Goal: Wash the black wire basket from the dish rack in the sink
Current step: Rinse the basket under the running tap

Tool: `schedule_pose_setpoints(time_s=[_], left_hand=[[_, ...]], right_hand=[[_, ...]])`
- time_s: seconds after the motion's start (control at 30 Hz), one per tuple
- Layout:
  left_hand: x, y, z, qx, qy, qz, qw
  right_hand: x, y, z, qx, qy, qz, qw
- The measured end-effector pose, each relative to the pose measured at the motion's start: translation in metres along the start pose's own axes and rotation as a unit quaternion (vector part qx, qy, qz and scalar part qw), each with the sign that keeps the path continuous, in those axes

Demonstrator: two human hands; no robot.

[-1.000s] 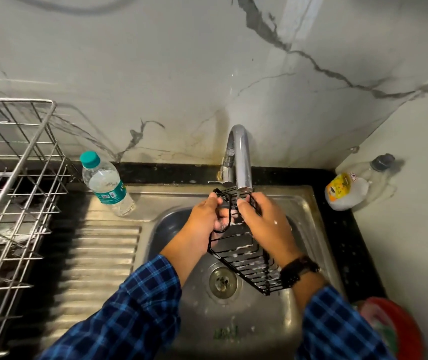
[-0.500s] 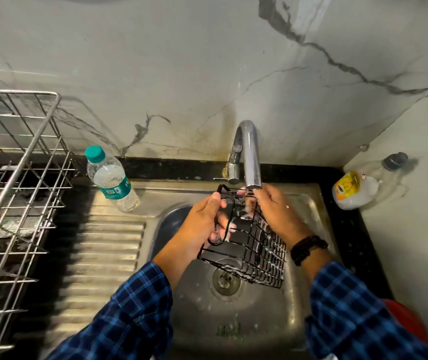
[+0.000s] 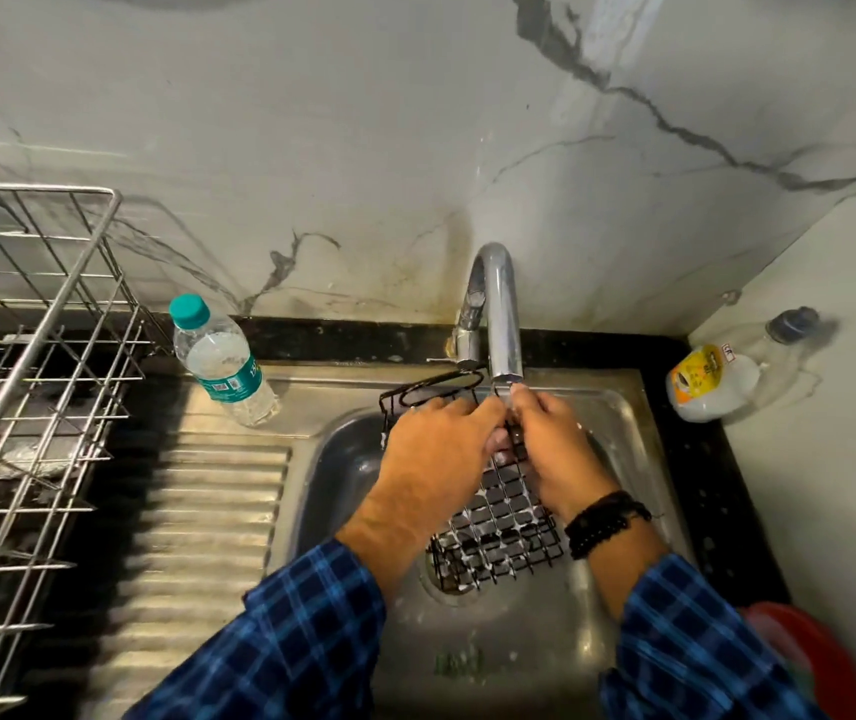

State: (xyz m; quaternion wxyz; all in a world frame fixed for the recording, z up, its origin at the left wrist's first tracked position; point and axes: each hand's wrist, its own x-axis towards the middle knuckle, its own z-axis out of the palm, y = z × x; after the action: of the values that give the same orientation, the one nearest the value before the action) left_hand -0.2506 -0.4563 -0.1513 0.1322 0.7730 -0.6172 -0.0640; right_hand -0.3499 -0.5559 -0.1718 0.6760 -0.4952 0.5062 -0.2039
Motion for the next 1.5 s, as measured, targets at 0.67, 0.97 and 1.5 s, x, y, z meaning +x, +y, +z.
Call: schedule_pose_setpoints(time_s=[0.67, 0.97, 1.5], left_hand=[[0.021, -0.025, -0.003, -0.086, -0.01, -0.005, 0.996], [-0.013, -0.019, 0.029, -0.315, 0.19, -0.252, 0.895], [0.006, -0.003, 0.031, -0.507, 0.143, -0.272, 0.805]], right_hand=[[-0.011, 0.003, -0.038, -0.513, -0.101, -0.349, 0.777], [-0.02, 0.001, -0.038, -0.285, -0.082, -0.201, 0.934], [-0.015, 0.0, 0.022, -0.669, 0.091, -0.326, 0.662]])
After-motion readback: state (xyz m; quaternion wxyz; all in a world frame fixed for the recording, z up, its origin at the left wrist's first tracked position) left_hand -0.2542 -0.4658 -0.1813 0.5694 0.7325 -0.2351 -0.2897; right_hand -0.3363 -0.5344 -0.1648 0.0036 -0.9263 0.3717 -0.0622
